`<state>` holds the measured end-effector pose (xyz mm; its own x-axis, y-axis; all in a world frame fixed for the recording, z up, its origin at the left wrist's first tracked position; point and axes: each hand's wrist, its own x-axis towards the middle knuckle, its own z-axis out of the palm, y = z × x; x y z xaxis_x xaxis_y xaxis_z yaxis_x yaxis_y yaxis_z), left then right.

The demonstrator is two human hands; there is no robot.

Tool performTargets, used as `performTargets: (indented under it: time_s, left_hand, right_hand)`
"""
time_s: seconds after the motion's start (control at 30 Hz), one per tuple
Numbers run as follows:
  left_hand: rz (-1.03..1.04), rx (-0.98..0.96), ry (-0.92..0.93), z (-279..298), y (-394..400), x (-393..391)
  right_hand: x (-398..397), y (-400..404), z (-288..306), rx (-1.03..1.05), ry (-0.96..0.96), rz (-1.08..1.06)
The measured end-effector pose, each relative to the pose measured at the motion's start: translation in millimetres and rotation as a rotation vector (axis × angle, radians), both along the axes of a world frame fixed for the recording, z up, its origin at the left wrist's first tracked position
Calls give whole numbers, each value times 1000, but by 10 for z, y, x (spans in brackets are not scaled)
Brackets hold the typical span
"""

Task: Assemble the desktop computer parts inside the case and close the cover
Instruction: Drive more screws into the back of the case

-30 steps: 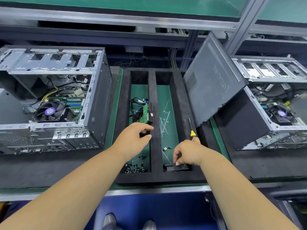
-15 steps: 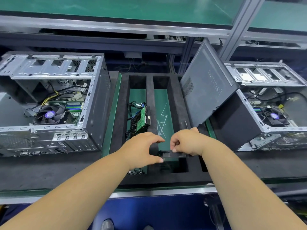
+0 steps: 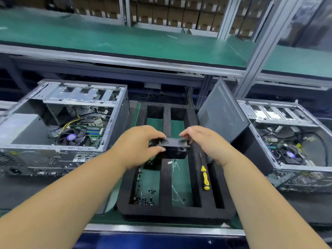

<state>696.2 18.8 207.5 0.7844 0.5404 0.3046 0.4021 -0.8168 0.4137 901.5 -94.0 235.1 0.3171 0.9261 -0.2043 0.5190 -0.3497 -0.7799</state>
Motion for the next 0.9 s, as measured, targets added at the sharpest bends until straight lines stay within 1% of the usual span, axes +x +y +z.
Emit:
performTargets:
  time_s: [0.07,0.1,0.2,0.3,0.43,0.6,0.8,0.9]
  left_hand:
    - [71,-92,-81,125,108,-127]
    - [106,-150,-117,175,168,-195]
    - [169,-343,-214,300,368,-436]
    - [182,-477,-282,392,583,-711]
    - [215,-605,-386,460,848,-1129]
    - [229,-603,-388,526,1210,-1687]
    - [241,-606,-380,588,1633,-2226]
    - [246,-591,-323,552,1833,-2451]
  right_hand:
    - [-89,105,80,-52,127,-74]
    - [-135,171,99,-46,169,-99]
    - [-301,395,115,-15,216,-129]
    - [-465,595,93,-35,220,-112]
    - [-689,842,58,-1,129,-23]
    - [-1115,1170,128,206,77,-11]
    - [-1723,1603,290,253,-97,8]
    - [-1987,1768,301,209,-130,44]
